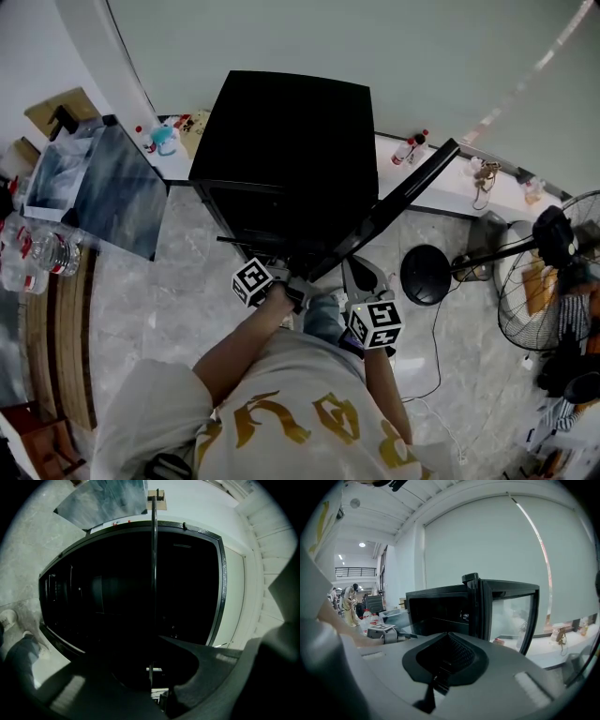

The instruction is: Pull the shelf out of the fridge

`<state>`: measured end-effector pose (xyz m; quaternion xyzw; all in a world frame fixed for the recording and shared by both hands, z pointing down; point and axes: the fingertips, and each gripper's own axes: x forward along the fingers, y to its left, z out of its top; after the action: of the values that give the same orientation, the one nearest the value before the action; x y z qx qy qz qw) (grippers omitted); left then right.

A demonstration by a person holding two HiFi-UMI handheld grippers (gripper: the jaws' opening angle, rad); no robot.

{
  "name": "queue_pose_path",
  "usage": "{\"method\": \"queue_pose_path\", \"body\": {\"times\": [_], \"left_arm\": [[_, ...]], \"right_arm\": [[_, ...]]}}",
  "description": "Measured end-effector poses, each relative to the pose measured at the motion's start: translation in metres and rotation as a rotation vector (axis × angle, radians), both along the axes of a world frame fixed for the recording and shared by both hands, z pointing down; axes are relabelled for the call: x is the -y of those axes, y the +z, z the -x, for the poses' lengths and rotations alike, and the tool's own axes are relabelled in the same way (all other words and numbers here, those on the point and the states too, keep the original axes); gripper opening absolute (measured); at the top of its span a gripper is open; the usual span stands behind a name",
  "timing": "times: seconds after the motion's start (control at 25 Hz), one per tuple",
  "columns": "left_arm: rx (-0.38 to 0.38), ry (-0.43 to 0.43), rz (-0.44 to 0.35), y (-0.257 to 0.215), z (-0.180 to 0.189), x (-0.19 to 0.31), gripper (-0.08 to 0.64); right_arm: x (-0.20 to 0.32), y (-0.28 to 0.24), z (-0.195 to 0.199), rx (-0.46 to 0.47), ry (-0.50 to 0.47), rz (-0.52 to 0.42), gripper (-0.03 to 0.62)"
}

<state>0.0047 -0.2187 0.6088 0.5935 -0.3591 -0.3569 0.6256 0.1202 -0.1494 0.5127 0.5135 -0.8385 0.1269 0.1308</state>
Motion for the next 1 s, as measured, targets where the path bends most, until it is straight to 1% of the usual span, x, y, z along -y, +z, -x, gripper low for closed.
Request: {"method": "queue_pose_path", "body": {"times": [0.28,0.48,0.64,0.84,1.0], "left_arm": [[0.000,0.003,0.004,0.0023,0.0002,0.0000,0.129],[0.002,0.006,0.005,0.0025,0.0000,0.0001,0.129],[0.003,0.012,0.007,0.0013,-0.0009,-0.0003,0.130],[-0.001,0.017,0.015,0.0031,-0.0016,-0.0006,0.132],[0.014,0.017,0.011,0.0026,-0.0010,-0.0004,0.132]], "right_arm": [[-0.0007,0.0009,0.0032,0.014,-0.020,0.000,0.023],[0.0014,0.0017,0.0015,0.014,-0.012,0.005,0.023],[0.0036,0.0016,-0.0013,0.042,0.001,0.013,0.023],[0.0049,0.0024,-0.0020,0.055,0.009,0.016,0.023],[0.0047,0.0032,-0.0020,0.084,0.014,0.024,0.023]]}}
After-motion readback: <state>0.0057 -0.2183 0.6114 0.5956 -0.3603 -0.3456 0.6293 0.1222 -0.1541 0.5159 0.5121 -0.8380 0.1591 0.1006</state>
